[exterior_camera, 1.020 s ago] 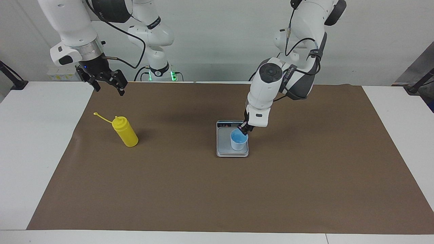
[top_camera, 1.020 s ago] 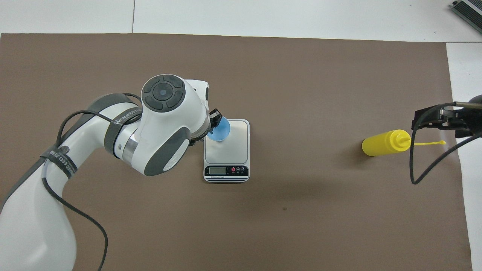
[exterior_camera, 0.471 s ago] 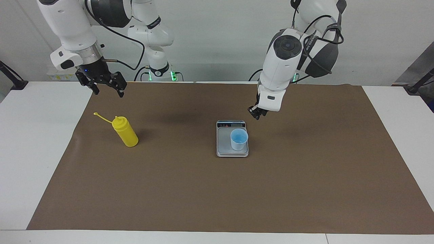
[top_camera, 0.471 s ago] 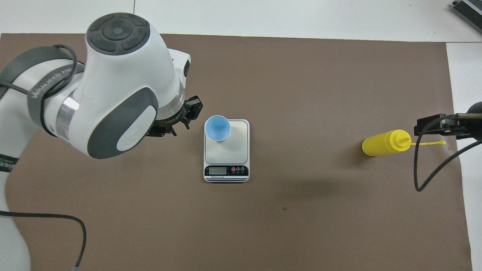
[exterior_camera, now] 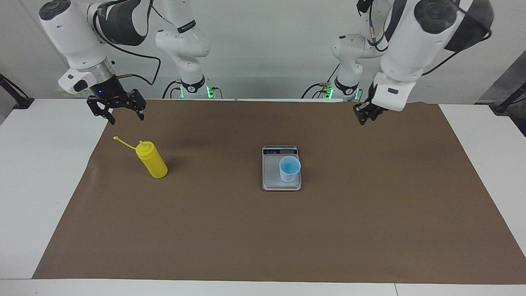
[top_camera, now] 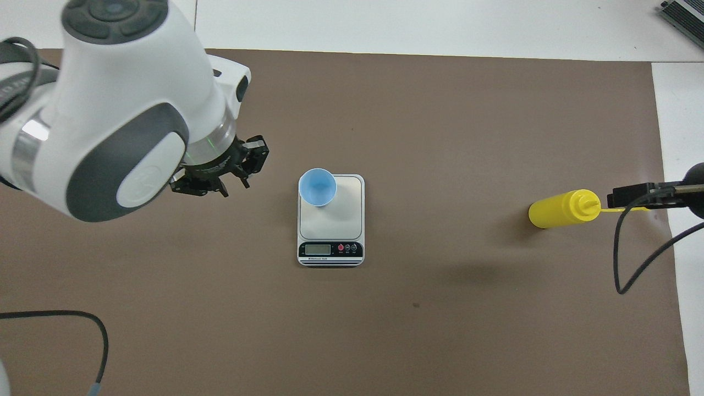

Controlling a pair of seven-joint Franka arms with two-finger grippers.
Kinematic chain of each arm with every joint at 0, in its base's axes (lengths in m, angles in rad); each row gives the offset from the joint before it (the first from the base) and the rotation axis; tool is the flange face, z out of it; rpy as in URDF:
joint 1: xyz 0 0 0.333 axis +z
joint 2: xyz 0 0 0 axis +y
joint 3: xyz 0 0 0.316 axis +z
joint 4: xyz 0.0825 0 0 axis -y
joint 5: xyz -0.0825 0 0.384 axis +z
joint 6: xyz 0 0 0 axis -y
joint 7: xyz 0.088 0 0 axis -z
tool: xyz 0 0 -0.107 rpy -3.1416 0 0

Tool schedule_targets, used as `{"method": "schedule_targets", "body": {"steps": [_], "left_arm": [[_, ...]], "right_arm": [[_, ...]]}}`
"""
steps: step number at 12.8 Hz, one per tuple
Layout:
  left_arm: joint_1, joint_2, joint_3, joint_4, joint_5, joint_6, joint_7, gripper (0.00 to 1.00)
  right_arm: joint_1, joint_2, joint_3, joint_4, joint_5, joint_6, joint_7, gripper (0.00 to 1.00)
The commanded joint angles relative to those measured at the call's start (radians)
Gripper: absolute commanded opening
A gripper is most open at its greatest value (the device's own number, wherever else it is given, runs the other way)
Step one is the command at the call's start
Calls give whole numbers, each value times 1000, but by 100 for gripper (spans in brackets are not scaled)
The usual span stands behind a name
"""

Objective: Pour seasoning into cup on scale with both arms
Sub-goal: 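Release the cup and withdraw the left gripper to rest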

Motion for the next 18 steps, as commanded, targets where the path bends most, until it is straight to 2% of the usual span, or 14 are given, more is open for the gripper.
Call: {"method": "schedule_targets", "body": {"steps": [1,3,4,6,8,9,12,13,18], "left_arm": [[-8,-45,160,-12,-35,-44,246,42],[-14,-115,267,-133,-42,-4,408,45],[-17,-160,300,-218,-53,58,446,45],[-20,-246,314,-410,-55,204,453,52],[-20,-300,322,-532,-55,304,454,56],[-20,-309,322,-546,-55,310,459,61],[-20,-318,334,-569,-55,324,517,63],[-25,-321,334,-590,-55,347,520,67],[-46,-315,320,-592,-55,470,503,83]], "right_arm": [[-71,-57,1,-109,104,76,-202,100],[-108,-72,-5,-161,196,121,-299,100],[-130,-72,-11,-175,231,133,-368,100],[-177,-71,-13,-201,311,138,-509,100],[-219,-69,-14,-232,388,142,-646,100],[-230,-62,-13,-237,409,158,-696,100],[-276,-42,-14,-286,496,188,-848,100],[-291,-32,-14,-290,544,188,-914,100],[-336,90,-13,-292,741,176,-1214,100]]}}
